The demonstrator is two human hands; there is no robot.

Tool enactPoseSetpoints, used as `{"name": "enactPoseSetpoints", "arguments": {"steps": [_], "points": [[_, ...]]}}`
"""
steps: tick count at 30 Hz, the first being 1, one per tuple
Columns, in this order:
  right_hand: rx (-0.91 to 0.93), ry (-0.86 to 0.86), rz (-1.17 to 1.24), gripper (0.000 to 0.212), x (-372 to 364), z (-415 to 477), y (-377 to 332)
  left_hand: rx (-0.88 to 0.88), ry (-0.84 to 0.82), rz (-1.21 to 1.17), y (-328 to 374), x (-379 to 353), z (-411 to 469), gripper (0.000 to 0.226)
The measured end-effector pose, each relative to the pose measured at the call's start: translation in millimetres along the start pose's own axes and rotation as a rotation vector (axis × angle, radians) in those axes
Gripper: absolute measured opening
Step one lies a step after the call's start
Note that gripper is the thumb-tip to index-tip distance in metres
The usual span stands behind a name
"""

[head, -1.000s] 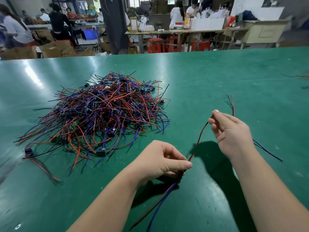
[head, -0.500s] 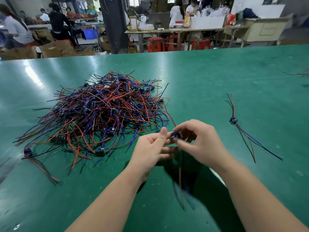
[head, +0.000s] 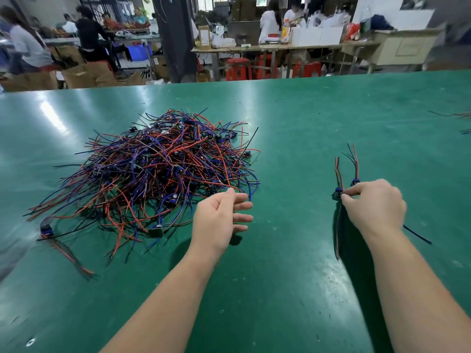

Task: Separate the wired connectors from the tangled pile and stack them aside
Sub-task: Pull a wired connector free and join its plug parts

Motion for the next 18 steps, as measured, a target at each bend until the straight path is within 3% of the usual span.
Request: {"name": "enactPoseSetpoints", "arguments": {"steps": [4,7,12,14,18], "points": [[-0.033,-0.006,0.018,0.026,0,-2,3,-0.070,0.076,0.054,7,14,0,0.032],[0.138,-0.012,0.126,0.024,4,-7,-17,-0.171,0.144,0.186,18,21,-3,0.029],[0.225,-0.160,-0.166,0.020,-18,-18,-40,-0.339,0.204,0.621,39,21,-9,0.015],[0.156,-0.146,-0.201,0.022,-17,-14,-31,-0.299,0.227,0.869,36,20,-7,0.026],[0.070,-0.150,-0.186,0.020,-16,-11,-20,-0.025,0.199,1.168,13,25,-2,0.047]]}}
Point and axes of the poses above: each hand's wrist, its own z-axis towards the middle knuckle, its own x-axis out of the back of the hand, y = z × x, the point moved 10 cm from there along z, towards the middle knuckle, and after that the axes turned 9 degrees about -y, right-handed, at the moved point
